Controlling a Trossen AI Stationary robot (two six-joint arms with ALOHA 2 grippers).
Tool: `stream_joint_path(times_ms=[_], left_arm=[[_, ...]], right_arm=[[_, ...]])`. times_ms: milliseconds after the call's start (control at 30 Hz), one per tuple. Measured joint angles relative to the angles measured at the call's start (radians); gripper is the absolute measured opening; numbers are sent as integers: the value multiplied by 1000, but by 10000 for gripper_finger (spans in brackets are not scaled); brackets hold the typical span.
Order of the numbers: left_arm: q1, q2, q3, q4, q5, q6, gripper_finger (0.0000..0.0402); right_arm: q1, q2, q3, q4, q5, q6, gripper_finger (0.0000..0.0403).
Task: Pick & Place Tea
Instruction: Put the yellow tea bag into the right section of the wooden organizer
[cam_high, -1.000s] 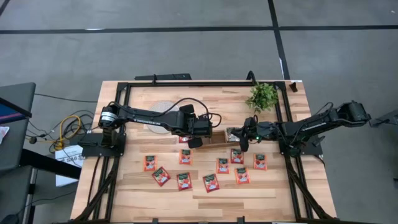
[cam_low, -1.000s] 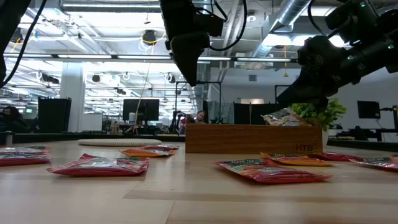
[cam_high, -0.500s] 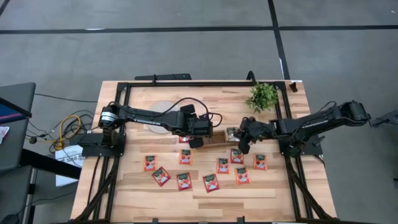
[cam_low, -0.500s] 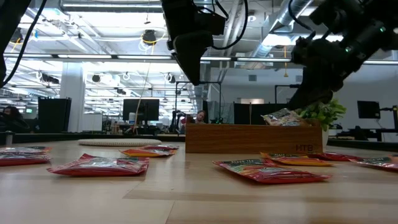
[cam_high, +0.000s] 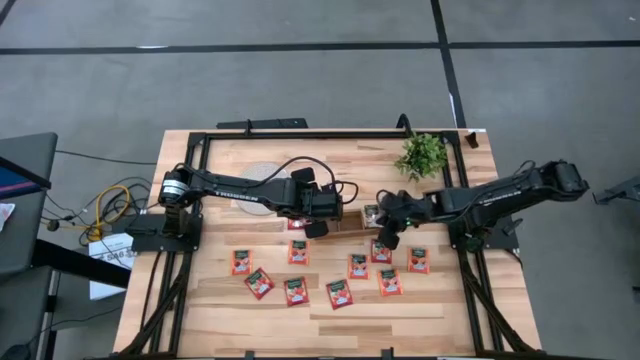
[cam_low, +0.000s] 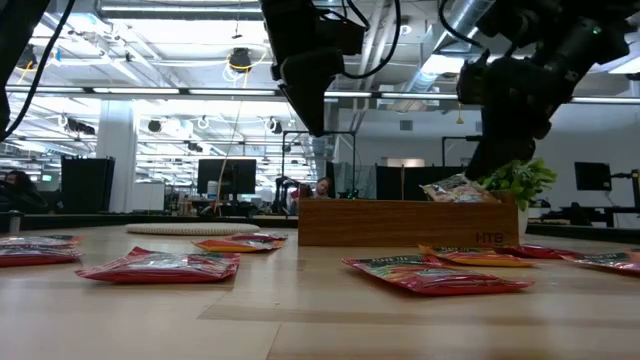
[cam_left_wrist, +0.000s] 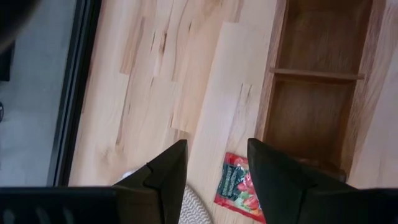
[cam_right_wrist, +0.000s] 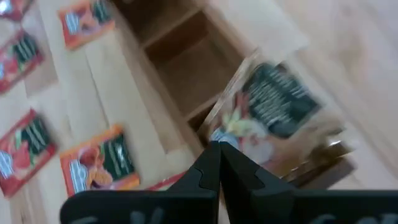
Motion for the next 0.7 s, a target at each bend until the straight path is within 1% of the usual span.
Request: stream_joint_path(times_ms=[167, 367, 567, 700], left_arm=[[7, 0, 0, -39, -7, -29, 161], [14, 0, 0, -51, -8, -42, 161], [13, 0, 0, -51, -8, -55, 161], [13, 0, 0, -51, -8, -56, 161]], right_arm=[[28, 97, 39, -7, 17, 1, 0], [30, 181, 99, -96, 44, 1, 0], [30, 217, 114, -101, 51, 5, 0], [30, 217, 114, -115, 50, 9, 0]])
